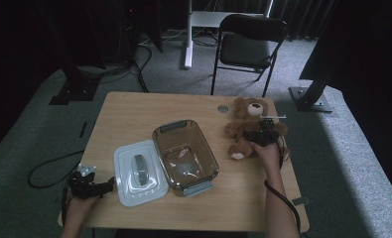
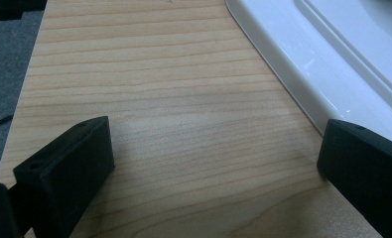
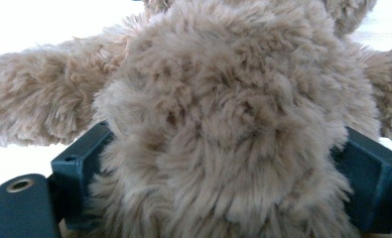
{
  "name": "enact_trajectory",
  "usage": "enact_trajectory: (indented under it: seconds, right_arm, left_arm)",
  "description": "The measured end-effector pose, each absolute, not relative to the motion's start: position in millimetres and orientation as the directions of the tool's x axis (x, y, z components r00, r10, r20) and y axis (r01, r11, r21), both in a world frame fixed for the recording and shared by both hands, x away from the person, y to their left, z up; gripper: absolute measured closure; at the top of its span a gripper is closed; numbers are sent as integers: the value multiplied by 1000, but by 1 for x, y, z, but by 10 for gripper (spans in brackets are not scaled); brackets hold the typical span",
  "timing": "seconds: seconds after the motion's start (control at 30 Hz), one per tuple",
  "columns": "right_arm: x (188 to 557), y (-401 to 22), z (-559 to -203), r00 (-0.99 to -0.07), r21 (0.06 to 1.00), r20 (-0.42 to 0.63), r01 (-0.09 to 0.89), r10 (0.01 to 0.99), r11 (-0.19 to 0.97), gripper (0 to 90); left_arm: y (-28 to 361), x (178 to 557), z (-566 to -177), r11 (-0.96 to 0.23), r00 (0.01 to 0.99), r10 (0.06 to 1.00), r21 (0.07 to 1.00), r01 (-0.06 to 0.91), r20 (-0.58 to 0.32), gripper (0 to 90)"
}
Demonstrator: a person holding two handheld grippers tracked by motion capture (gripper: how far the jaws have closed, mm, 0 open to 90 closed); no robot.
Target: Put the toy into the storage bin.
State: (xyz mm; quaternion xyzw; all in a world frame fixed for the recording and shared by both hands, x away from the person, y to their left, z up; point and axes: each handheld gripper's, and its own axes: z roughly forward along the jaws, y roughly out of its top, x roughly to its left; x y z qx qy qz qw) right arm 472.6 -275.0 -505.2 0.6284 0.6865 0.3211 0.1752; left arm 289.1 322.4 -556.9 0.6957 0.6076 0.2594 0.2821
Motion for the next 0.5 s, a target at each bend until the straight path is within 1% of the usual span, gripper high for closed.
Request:
enact_trajectory:
  seconds: [0.07, 0.2, 0.3, 0.5]
  right_arm:
    - [473, -275, -505, -145, 656, 163, 754, 976, 2, 150]
    - [472, -275, -504, -152, 654, 148, 756, 977, 19, 278]
    - [471, -277, -503, -152, 655, 156, 755, 976, 13, 347]
    - [466, -278, -499, -157, 688, 130, 725, 979, 24, 547]
  left_arm:
    - [322, 289, -557, -102, 127, 992, 708, 699, 18, 18]
    - [322, 289, -557, -102, 127, 992, 708, 699, 18, 17]
    - [322, 289, -557, -102, 127, 992, 708, 699, 18, 17]
    - [322, 289, -557, -102, 127, 992, 708, 699, 18, 17]
